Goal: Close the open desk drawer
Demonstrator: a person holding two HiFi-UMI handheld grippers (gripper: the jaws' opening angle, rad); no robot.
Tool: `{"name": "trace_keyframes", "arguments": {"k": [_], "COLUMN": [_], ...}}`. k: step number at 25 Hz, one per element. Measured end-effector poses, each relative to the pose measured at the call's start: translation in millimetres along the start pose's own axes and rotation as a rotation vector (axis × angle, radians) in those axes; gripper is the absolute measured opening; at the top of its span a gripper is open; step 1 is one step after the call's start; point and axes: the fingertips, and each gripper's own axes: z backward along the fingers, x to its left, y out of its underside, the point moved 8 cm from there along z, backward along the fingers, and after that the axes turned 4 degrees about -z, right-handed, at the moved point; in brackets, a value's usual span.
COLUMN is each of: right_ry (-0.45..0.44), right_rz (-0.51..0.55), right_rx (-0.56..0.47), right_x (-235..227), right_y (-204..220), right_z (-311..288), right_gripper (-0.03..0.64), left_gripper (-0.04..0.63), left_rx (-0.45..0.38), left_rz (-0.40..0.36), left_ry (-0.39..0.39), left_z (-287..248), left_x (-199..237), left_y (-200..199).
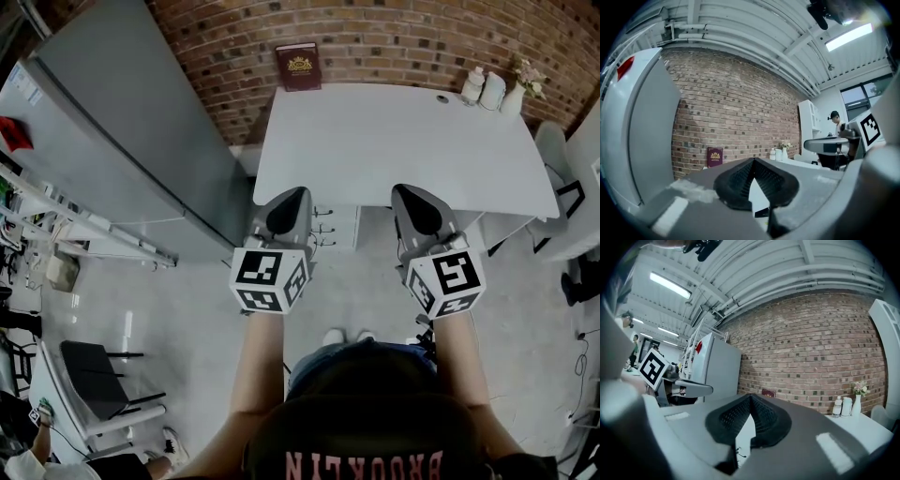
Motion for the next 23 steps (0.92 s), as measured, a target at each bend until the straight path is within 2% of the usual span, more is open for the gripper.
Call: {"name": "trace_keyframes", "arguments": {"k": [11, 15, 23], "right_ry": [0.027, 0.024, 0.042], "right_rz": [0.039, 0.056, 0.061], "right_rx": [-0.012, -0.022, -0.031], "right_x": [5, 7, 6], "right_y": [-4, -6, -7], "right_z": [6, 10, 16], "right_gripper": [-0.003, -0.003, -0.003], "left_gripper": [0.000, 0.000, 0.000], "left_rx": [-0.053, -0.076, -0.101], "left_rz": [-0.059, -0.055, -0.065], "left_ry": [-0.044, -0.052, -0.032], "left_z": [3, 5, 4], "left_x": [-1, -1, -8], "left_y": [-10, -14, -19]}}
